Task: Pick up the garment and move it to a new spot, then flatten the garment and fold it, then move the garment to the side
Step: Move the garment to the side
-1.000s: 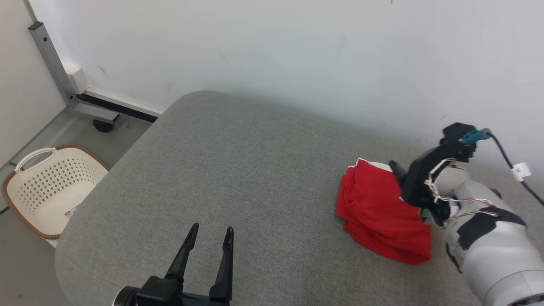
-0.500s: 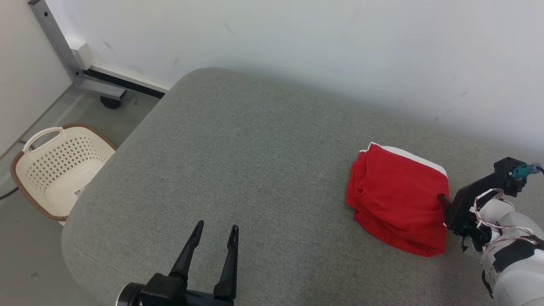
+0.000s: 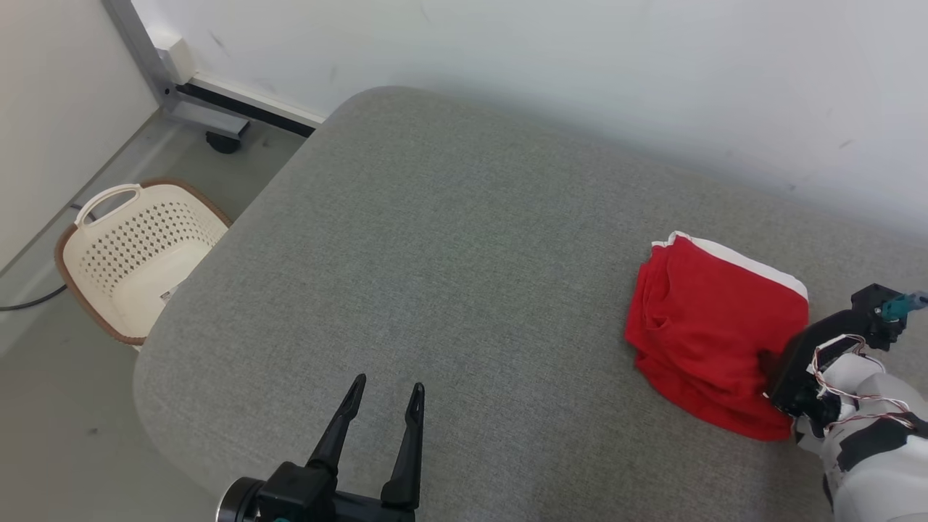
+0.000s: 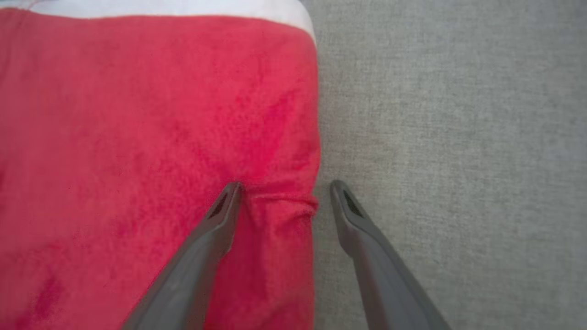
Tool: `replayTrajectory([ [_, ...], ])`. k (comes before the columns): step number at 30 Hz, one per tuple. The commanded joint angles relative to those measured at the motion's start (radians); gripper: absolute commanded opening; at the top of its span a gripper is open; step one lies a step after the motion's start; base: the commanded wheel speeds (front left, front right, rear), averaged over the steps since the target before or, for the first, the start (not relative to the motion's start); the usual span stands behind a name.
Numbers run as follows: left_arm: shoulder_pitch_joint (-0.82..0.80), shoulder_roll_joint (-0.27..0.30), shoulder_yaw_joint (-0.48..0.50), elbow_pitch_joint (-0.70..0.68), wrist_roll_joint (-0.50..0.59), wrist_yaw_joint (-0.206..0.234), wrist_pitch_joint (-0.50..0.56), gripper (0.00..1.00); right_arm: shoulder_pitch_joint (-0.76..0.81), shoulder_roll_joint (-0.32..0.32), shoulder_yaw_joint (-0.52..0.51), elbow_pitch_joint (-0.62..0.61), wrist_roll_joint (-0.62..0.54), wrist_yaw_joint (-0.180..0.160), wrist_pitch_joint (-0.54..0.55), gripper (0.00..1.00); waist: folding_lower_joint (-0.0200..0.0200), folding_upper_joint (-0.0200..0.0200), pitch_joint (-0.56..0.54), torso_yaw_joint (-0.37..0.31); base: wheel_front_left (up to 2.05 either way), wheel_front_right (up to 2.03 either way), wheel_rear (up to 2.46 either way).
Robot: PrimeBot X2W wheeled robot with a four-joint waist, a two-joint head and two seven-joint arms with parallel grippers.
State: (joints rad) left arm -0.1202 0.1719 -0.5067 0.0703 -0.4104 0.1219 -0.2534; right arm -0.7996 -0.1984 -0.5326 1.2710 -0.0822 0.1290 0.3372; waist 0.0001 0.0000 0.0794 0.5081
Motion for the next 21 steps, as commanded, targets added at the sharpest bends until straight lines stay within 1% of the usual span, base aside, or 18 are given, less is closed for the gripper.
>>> replayTrajectory([
  [1, -0.006, -0.001, 0.001, 0.003, 0.000, -0.005, -0.005, 1.00, 0.018, 0.037, -0.029, 0.000, -0.027, 0.002, 0.015, 1.00, -0.0001, 0.0000, 0.003, 0.008, 0.00, 0.00, 0.00],
  [6, -0.007, -0.002, 0.000, 0.008, 0.000, -0.006, -0.008, 1.00, 0.012, 0.108, -0.133, -0.071, -0.151, 0.003, 0.046, 1.00, -0.0001, 0.0000, 0.004, 0.015, 0.00, 0.00, 0.00],
  [7, -0.007, -0.003, 0.001, 0.009, 0.000, -0.005, -0.007, 1.00, 0.011, 0.118, -0.147, -0.091, -0.174, 0.003, 0.042, 0.39, -0.0001, 0.0000, 0.002, 0.015, 0.00, 0.00, 0.00],
  [8, -0.005, -0.003, 0.002, 0.010, 0.000, -0.004, -0.008, 1.00, 0.011, 0.125, -0.155, -0.108, -0.200, 0.003, 0.038, 0.00, -0.0001, 0.0000, 0.000, 0.013, 0.00, 0.00, 0.00],
  [12, 0.004, 0.001, 0.009, 0.011, -0.003, 0.002, -0.010, 1.00, 0.017, 0.137, -0.169, -0.159, -0.292, 0.003, 0.030, 0.00, -0.0001, 0.0000, -0.017, -0.011, 0.00, 0.00, 0.00],
  [13, 0.004, 0.001, 0.009, 0.011, -0.003, 0.002, -0.010, 1.00, 0.017, 0.137, -0.169, -0.159, -0.292, 0.003, 0.030, 0.00, -0.0001, 0.0000, -0.017, -0.011, 0.00, 0.00, 0.00],
  [17, 0.011, 0.003, 0.012, 0.006, -0.008, 0.004, -0.009, 1.00, 0.012, 0.146, -0.145, -0.169, -0.351, 0.003, 0.022, 0.00, -0.0001, 0.0000, -0.036, -0.064, 0.00, 0.00, 0.00],
  [19, 0.012, 0.001, 0.013, 0.003, -0.011, 0.005, -0.010, 1.00, -0.003, 0.147, -0.108, -0.153, -0.372, 0.003, 0.022, 0.00, -0.0001, 0.0000, -0.045, -0.104, 0.00, 0.00, 0.00],
  [20, 0.008, -0.004, 0.015, -0.002, -0.013, 0.003, -0.010, 1.00, -0.021, 0.142, -0.050, -0.139, -0.407, 0.003, 0.012, 0.00, -0.0001, 0.0000, -0.048, -0.148, 0.00, 0.00, 0.00],
  [21, 0.002, -0.007, 0.011, -0.004, -0.012, -0.001, -0.010, 1.00, -0.028, 0.128, -0.017, -0.131, -0.421, 0.002, 0.011, 0.00, -0.0001, 0.0000, -0.047, -0.168, 0.00, 0.00, 0.00],
])
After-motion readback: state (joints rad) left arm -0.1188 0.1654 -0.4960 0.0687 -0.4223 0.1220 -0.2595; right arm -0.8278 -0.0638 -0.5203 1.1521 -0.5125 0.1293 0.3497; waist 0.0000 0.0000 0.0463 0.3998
